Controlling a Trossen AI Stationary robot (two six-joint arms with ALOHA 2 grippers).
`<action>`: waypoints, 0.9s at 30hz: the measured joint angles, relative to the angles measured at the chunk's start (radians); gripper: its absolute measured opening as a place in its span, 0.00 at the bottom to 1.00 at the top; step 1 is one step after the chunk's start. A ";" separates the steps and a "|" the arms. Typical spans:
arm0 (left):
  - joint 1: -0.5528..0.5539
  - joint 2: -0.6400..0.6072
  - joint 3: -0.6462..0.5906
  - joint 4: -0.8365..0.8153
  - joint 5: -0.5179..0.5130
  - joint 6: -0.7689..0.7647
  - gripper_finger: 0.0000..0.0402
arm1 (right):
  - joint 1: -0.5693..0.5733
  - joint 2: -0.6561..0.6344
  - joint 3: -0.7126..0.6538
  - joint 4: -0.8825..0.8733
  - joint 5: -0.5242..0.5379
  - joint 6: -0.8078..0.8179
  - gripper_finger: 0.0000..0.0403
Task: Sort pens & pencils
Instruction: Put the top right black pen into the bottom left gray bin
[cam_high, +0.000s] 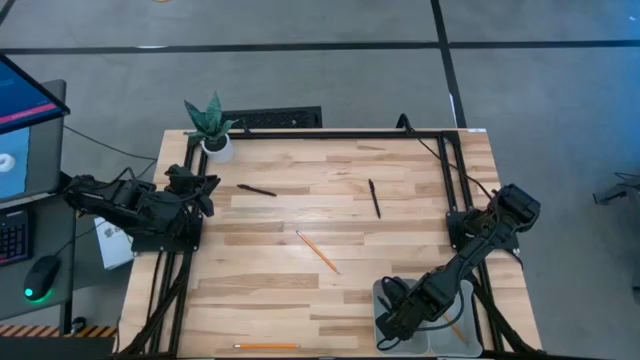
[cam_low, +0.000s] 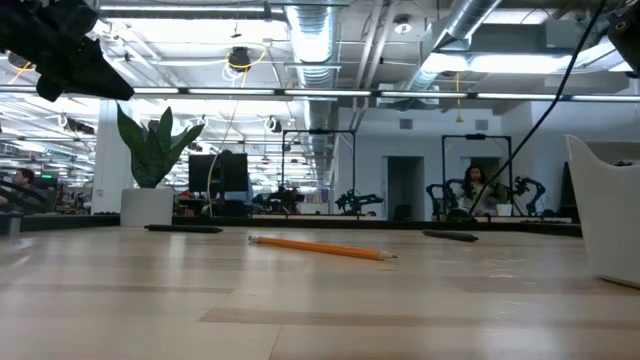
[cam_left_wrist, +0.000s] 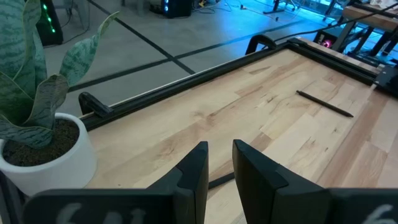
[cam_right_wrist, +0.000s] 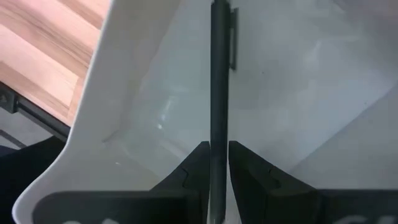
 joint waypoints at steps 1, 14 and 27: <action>0.000 0.000 0.000 0.000 0.000 0.000 0.16 | 0.000 0.000 0.000 0.000 0.000 0.000 0.20; 0.000 0.000 0.000 0.000 0.000 0.000 0.16 | -0.006 0.000 0.000 0.001 -0.002 -0.012 0.20; 0.000 0.000 0.000 0.000 0.000 0.000 0.16 | -0.027 -0.107 0.000 0.017 -0.002 -0.083 0.20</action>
